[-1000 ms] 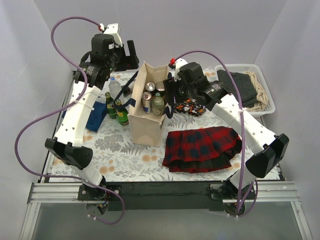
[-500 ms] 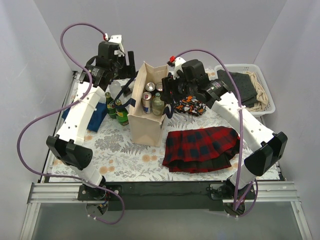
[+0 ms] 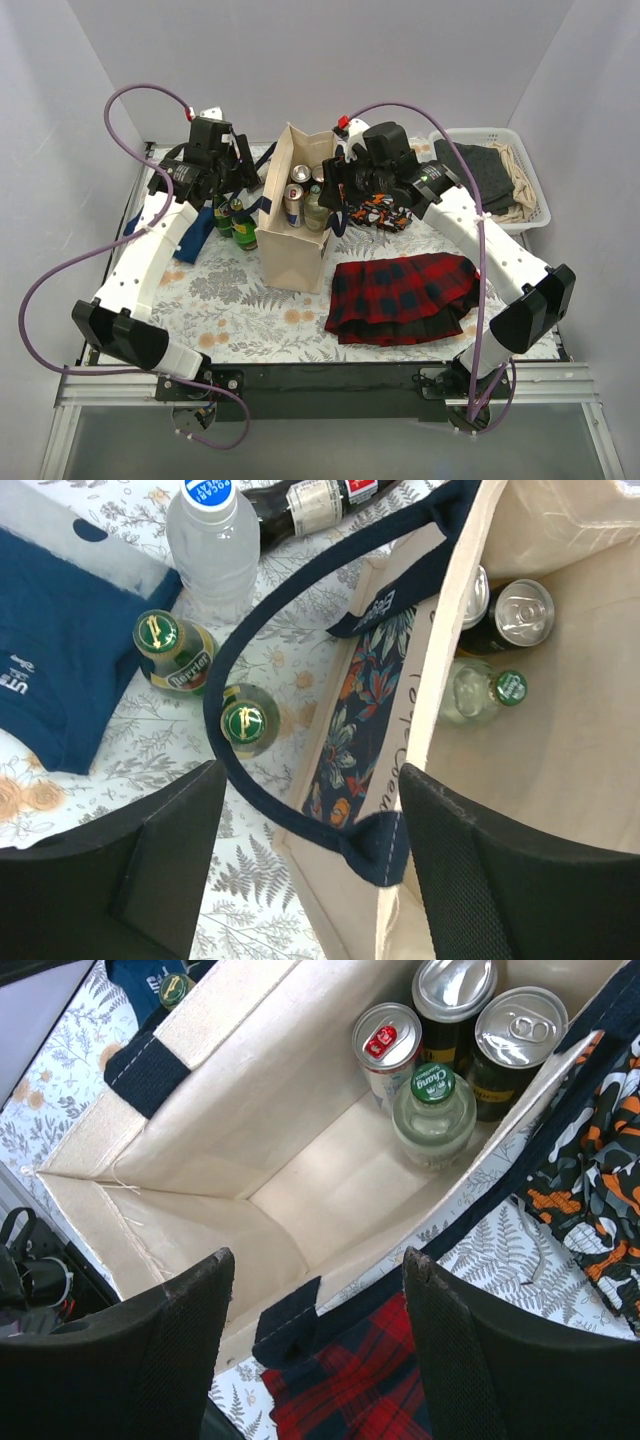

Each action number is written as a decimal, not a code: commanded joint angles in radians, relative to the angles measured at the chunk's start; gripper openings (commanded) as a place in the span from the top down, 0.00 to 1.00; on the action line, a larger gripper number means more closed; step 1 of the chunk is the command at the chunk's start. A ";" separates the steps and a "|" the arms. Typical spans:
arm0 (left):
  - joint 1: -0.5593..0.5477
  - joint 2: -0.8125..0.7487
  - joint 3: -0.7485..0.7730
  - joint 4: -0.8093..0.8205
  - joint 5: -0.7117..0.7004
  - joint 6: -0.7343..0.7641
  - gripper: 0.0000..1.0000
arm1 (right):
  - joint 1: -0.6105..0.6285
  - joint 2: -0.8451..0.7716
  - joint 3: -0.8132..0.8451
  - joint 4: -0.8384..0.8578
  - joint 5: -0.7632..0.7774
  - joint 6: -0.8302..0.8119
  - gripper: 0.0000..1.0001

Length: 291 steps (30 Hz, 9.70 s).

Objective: Take the beverage out of the canvas bag
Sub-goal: Take out the drink from the canvas bag, then place the drink at the center of the board.

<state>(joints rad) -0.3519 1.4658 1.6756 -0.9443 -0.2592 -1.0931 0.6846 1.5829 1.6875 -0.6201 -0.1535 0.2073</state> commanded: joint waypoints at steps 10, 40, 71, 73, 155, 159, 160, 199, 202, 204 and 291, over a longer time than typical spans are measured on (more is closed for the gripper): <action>-0.004 -0.026 0.139 0.082 0.289 -0.004 0.32 | 0.000 -0.104 -0.074 0.043 0.037 0.020 0.26; -0.140 0.458 0.504 0.026 0.552 0.272 0.33 | -0.051 0.002 -0.060 0.053 0.089 -0.051 0.35; -0.153 0.557 0.303 0.108 0.319 0.222 0.32 | -0.051 -0.018 -0.063 0.051 0.092 -0.037 0.32; -0.154 0.567 0.306 0.107 0.319 0.222 0.34 | -0.051 -0.018 -0.063 0.049 0.092 -0.039 0.32; -0.222 0.577 0.325 0.053 0.216 0.237 0.96 | -0.082 -0.032 -0.092 0.051 0.080 -0.040 0.30; -0.223 0.582 0.337 0.050 0.207 0.236 0.74 | -0.083 -0.032 -0.091 0.051 0.077 -0.040 0.30; -0.223 0.584 0.343 0.049 0.203 0.234 0.68 | -0.083 -0.032 -0.091 0.049 0.078 -0.042 0.30; -0.246 0.556 0.335 0.016 0.178 0.213 0.84 | -0.086 -0.043 -0.104 0.053 0.083 -0.042 0.30; -0.249 0.564 0.355 0.001 0.170 0.211 0.62 | -0.085 -0.043 -0.104 0.054 0.081 -0.042 0.30; -0.249 0.561 0.365 -0.008 0.163 0.213 0.59 | -0.085 -0.044 -0.106 0.054 0.081 -0.040 0.30; -0.272 0.357 0.630 0.030 0.061 0.200 1.00 | -0.089 -0.162 -0.161 0.068 0.049 0.001 0.30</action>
<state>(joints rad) -0.6193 1.9839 2.2452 -1.0161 -0.1825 -0.8822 0.6014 1.4586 1.5398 -0.5945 -0.0753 0.1894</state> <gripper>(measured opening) 0.306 0.699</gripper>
